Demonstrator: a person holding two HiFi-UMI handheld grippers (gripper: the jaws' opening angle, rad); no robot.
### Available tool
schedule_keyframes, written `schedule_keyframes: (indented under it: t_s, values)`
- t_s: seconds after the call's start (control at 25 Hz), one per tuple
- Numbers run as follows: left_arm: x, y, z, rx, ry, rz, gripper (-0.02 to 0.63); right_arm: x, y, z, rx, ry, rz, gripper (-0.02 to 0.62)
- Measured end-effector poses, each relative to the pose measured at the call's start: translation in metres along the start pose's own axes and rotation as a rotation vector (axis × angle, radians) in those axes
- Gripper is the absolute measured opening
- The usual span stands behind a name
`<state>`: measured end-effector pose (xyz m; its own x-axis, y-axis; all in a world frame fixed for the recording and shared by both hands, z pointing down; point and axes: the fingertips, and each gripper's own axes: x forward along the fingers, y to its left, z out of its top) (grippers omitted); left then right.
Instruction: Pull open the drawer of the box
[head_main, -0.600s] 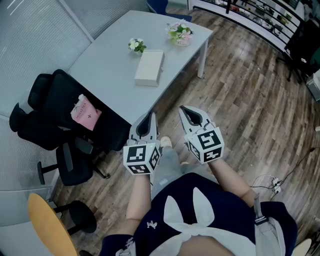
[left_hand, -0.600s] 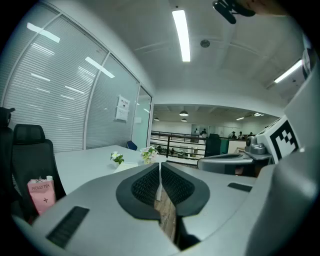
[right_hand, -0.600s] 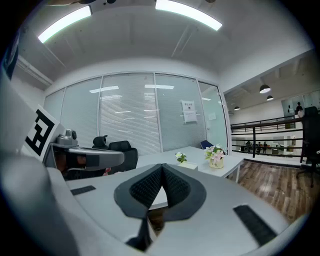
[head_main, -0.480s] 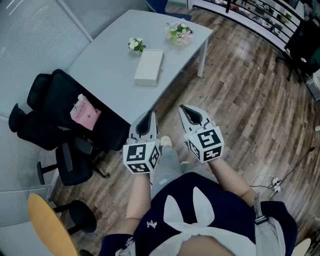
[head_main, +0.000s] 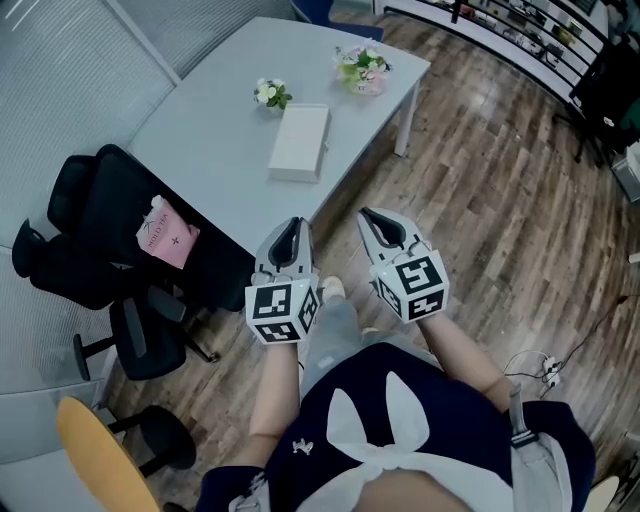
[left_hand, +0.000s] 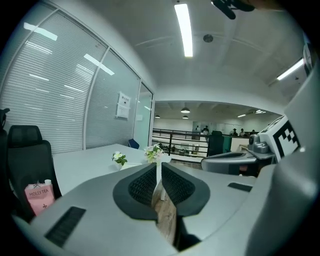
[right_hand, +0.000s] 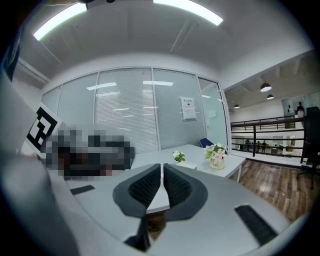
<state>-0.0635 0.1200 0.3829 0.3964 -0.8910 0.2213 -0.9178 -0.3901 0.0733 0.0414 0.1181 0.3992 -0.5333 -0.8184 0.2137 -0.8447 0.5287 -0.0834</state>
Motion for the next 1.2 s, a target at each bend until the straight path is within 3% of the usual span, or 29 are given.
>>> schedule_keyframes:
  t_s: [0.36,0.48,0.68,1.2]
  values:
    - [0.048,0.046,0.006,0.005,0.021,-0.007,0.051,0.056,-0.025,0.001,0.01,0.068,0.005,0.129]
    - [0.063,0.056,0.004,0.006,0.043,-0.053,0.138,0.072,-0.033,0.0,0.017,0.085,-0.007,0.138]
    - [0.091,0.075,-0.003,0.042,0.11,-0.11,0.194,0.1,-0.042,0.001,0.01,0.115,-0.01,0.15]
    - [0.138,0.111,-0.056,0.238,0.353,-0.354,0.202,0.161,-0.042,-0.019,-0.03,0.245,-0.025,0.155]
